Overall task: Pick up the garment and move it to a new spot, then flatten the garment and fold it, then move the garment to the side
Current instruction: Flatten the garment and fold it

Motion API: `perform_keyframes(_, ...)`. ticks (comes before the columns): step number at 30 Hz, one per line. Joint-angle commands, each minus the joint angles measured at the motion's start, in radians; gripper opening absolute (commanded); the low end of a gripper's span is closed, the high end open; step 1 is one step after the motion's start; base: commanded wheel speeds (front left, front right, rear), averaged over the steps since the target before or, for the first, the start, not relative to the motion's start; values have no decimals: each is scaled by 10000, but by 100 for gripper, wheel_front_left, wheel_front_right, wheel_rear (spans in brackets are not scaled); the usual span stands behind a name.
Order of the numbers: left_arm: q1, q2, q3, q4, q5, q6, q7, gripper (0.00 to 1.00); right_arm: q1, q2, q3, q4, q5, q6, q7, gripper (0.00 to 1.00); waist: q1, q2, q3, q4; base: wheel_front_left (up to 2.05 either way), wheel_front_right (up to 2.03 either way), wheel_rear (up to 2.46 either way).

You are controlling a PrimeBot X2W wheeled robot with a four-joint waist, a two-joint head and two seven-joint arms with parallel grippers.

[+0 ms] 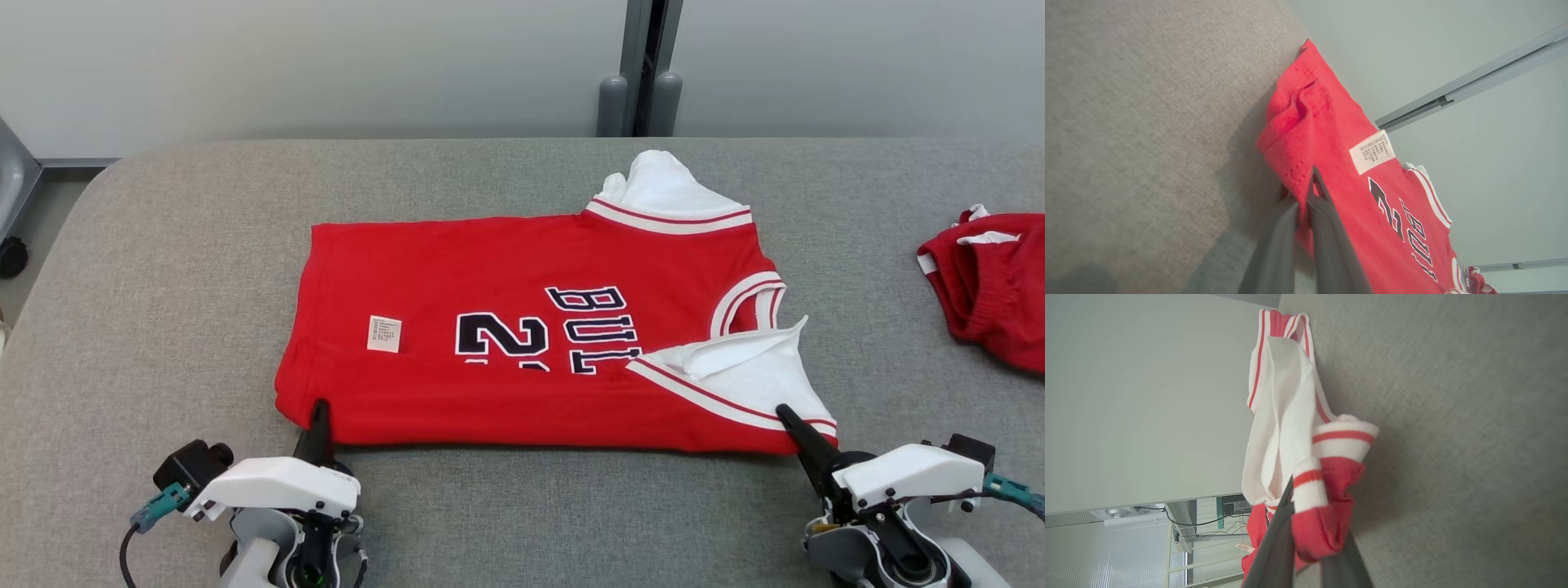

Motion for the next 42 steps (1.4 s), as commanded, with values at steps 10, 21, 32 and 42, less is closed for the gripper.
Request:
perform_keyframes(10,688,54,-89,-227,61,-7,-26,0,444,-205,38,17,-210,28,321,0,0,0,-429,12,0,0,0)
perform_keyframes(21,1497,53,-62,-584,-249,-7,-26,0,1024,-381,250,66,-195,28,729,0,0,0,-989,79,0,0,0)
perform_keyframes(32,2248,52,-5,-1129,-323,81,-26,0,1696,-675,420,-258,-106,28,842,0,0,0,-1227,240,0,0,0)
perform_keyframes(42,2928,48,-19,-1673,345,246,-26,0,2358,-949,593,-761,70,28,624,0,0,0,-1213,320,0,0,0)
